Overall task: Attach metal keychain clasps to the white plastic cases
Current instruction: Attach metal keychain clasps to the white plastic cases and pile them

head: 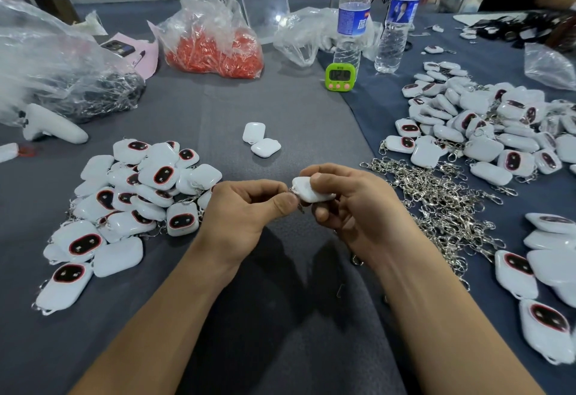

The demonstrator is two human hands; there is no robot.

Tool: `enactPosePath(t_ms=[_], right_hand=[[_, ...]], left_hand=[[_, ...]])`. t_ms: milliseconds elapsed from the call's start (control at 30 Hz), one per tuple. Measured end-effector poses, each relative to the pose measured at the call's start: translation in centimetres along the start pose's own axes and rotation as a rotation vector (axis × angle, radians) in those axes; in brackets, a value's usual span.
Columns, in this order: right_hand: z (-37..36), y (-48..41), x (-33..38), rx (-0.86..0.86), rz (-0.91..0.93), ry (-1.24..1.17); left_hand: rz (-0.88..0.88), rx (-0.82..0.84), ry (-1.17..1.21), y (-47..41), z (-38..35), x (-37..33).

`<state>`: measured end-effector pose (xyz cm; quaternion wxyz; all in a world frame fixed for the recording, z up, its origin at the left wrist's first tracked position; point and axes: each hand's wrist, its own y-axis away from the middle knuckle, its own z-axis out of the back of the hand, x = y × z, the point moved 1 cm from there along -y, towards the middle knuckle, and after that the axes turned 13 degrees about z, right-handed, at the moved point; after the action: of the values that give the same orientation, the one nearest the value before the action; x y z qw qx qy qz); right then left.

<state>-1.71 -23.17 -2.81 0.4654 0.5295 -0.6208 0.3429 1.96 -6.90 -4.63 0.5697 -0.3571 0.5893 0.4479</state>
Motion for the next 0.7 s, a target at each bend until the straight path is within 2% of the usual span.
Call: enactPosePath(t_ms=[100, 167, 267, 300, 367, 433, 533, 600, 700], right_hand=[[0.0, 0.1, -0.2, 0.003, 0.113, 0.168], [-0.3, 0.2, -0.5, -0.001, 0.175, 0.255], [-0.9, 0.1, -1.1, -0.028, 0.199, 0.272], [-1.0, 0.1, -1.1, -0.037, 0.192, 0.239], [-1.1, -0.1, -1.1, -0.05, 0.157, 0.113], [-1.3, -0.2, -1.1, -0.04, 0.105, -0.03], [-1.4, -0.2, -1.1, -0.026, 0.08, -0.104], [-1.5, -0.1, -1.2, -0.042, 0.107, -0.09], [-1.4, 0.2, -1.2, -0.092, 0.2, -0.024]], left_hand=[[-0.075, -0.118, -0.368, -0.2, 0.9, 0.3], [-0.203, -0.205, -0.643, 0.0, 1.0, 0.4], [-0.349, -0.312, -0.82, 0.2, 0.7, 0.5], [-0.342, -0.348, -0.783, 0.2, 0.7, 0.6], [-0.239, -0.351, -0.522, 0.0, 0.8, 0.4], [-0.117, -0.267, -0.203, -0.1, 0.7, 0.0], [-0.023, -0.159, 0.029, 0.1, 0.0, -0.2], [-0.023, -0.165, 0.04, 0.1, -0.1, -0.2], [-0.127, -0.229, -0.224, 0.1, 0.3, -0.3]])
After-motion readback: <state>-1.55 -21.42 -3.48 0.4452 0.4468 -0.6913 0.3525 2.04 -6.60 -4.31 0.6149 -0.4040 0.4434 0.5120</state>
